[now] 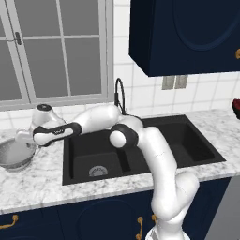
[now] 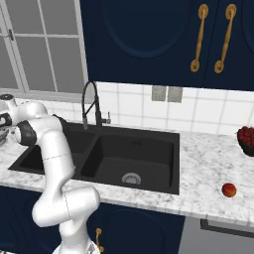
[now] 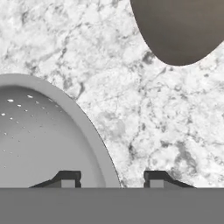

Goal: Put the colander in the sink, put the apple in the colander, and turn on the sink faucet and pour water over the colander.

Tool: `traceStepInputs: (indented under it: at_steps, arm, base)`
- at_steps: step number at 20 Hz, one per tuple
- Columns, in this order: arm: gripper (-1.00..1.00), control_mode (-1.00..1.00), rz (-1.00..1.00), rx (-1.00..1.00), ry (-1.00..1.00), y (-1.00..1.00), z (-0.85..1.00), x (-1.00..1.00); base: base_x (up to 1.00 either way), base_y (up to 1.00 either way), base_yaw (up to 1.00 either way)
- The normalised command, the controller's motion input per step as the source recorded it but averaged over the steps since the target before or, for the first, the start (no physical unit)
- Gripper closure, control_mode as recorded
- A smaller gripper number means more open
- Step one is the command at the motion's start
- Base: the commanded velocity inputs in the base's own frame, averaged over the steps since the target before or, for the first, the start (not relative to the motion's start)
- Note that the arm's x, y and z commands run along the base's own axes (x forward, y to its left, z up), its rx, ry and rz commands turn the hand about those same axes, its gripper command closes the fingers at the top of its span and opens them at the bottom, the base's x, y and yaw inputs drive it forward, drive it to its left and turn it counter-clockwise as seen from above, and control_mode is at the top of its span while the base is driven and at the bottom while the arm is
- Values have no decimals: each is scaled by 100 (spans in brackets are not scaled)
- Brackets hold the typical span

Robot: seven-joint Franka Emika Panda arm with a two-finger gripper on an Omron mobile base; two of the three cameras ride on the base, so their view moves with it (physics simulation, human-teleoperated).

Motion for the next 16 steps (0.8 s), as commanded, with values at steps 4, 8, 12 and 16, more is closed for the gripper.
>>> traceStepInputs:
  at_steps: [4, 8, 12, 16]
  arm:
    - [100, -100, -18, 19, 0, -96, -29, 21]
    - [100, -100, -21, 27, -3, -93, -6, -3]
    - [100, -100, -8, 22, -10, -37, 45, -92]
    - [100, -100, 0, 5, -6, 5, 47, -96]
  base:
    - [0, 0, 0]
    - [0, 0, 0]
    - [0, 0, 0]
    - [0, 0, 0]
